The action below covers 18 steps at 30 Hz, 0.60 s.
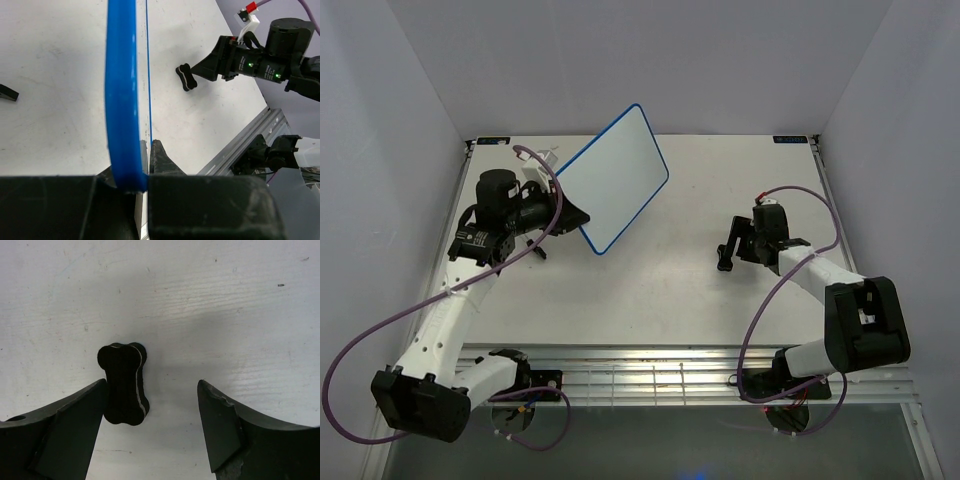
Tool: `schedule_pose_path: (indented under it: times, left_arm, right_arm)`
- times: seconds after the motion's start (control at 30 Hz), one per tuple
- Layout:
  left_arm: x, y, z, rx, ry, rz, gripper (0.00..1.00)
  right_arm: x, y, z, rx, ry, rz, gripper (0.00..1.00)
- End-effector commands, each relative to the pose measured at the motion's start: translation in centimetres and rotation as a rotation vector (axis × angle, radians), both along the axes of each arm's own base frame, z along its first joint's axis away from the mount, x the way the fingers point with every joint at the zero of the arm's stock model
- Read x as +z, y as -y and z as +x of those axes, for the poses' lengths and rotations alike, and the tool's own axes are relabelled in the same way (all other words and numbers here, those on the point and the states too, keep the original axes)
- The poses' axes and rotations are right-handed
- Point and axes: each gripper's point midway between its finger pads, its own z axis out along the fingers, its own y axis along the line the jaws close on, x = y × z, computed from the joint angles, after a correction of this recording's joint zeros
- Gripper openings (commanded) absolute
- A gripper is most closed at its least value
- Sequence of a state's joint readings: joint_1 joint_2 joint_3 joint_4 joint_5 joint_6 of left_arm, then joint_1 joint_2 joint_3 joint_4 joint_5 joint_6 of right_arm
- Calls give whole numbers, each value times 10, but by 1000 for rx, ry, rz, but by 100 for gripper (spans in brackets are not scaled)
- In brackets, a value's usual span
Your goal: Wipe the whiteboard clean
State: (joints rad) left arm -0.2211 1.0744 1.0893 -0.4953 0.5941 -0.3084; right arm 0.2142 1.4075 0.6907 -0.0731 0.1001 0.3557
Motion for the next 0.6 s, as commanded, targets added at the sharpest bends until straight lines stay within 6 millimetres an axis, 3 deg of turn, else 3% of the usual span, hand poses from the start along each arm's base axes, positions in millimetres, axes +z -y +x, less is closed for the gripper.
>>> schedule_pose_path:
  times: [0.0,0.2,0.4,0.57]
  left_arm:
    - [46,-8,13,25,153,-11,0]
    - [44,-12,15,-12,156,6,0]
    - [33,-10,20,-75,185,61,0]
    - [37,-9,32,-119,256,38,0]
  right_arm:
    - [24,-1,12,15,48,-10,78]
    - [40,-11,7,72,76,30,78]
    - [72,-27,-9,162,151,112,78]
    - [77,-31,-23,216,145,122,78]
